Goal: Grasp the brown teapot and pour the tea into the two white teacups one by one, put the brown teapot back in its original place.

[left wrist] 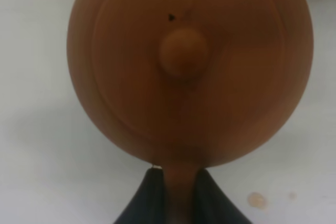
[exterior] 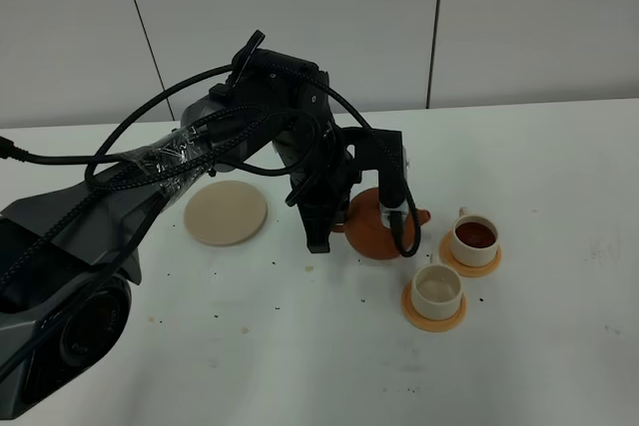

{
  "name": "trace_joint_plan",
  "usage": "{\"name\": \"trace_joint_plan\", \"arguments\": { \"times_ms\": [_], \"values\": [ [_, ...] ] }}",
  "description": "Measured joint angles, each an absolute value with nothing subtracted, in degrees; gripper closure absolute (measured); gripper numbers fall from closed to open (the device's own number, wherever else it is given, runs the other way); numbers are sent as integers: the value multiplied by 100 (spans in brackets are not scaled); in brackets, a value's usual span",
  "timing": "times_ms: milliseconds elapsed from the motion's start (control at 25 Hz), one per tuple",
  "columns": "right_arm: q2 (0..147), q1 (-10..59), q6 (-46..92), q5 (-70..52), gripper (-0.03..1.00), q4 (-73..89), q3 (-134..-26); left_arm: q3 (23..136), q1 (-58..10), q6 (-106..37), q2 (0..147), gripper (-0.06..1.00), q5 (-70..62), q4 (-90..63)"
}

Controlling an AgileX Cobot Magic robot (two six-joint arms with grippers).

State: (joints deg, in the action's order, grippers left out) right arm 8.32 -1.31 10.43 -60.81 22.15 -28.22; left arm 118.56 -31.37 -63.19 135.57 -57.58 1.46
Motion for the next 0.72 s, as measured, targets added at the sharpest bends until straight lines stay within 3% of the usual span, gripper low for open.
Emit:
{"name": "trace_joint_plan", "arguments": {
  "times_ms": [720],
  "values": [
    [832, -131, 1043, -6073, 65, 2216, -2822, 11856, -3456, -5645, 13069, 78, -6799, 225]
  ]
}}
